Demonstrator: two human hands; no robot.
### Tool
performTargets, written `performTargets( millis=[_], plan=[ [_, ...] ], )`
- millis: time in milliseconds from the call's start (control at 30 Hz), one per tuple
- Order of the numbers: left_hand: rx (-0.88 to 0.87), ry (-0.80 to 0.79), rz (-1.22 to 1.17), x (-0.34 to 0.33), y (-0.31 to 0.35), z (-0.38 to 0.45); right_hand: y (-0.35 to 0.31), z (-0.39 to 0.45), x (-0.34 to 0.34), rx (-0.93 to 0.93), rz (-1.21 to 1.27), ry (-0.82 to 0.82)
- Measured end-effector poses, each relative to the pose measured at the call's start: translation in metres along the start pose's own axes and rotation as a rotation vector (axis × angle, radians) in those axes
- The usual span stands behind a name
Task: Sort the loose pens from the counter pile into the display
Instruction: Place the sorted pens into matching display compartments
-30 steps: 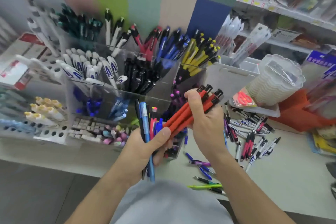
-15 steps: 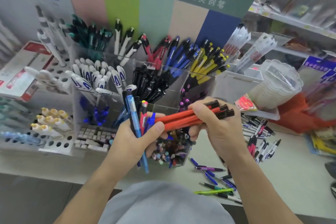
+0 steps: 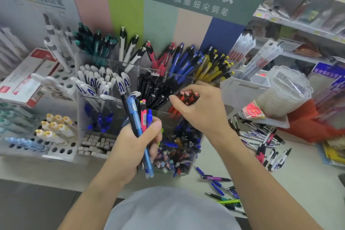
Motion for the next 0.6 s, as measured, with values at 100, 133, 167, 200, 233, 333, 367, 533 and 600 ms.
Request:
performTargets(
  millis=[100, 133, 167, 200, 233, 333, 367, 533, 600],
  plan=[
    [0.086, -0.116, -0.090, -0.012, -0.011, -0.007, 0.000, -0.007, 0.009, 0.039, -0.079, 0.085],
    [0.105, -0.144, -0.119, -0.015, -0.013, -0.008, 0.000, -0.008, 0.011, 0.051, -0.085, 0.100],
    [0.118, -0.166, -0.140, -0.017, -0.015, -0.009, -0.001, -0.010, 0.013, 0.056, -0.087, 0.114],
    [0.127, -0.187, -0.151, -0.018, -0.017, -0.010, -0.003, -0.013, 0.018, 0.055, -0.083, 0.145],
    [0.136, -0.208, -0.154, -0.020, -0.018, -0.010, -0.007, -0.016, 0.026, 0.058, -0.072, 0.202],
    [0.175, -0.296, -0.169, -0.029, -0.022, -0.012, -0.034, -0.032, 0.051, 0.147, 0.021, 0.346],
    [0.187, -0.339, -0.177, -0.033, -0.023, -0.014, -0.039, -0.036, 0.050, 0.144, 0.117, 0.296],
    [0.226, -0.501, -0.122, -0.056, -0.033, -0.022, -0.019, -0.061, -0.001, -0.187, 0.366, -0.326],
    [0.236, -0.512, -0.100, -0.061, -0.035, -0.026, -0.011, -0.066, 0.000, -0.226, 0.436, -0.313]
  ],
)
Point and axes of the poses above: each hand's wrist, its own z-axis towards the middle knuckle, its own x-axis out of the back of the hand, y = z × x, the point moved 9 cm from there along z, towards the middle knuckle, and after that the axes turned 14 degrees about x, right-handed, at the moved point
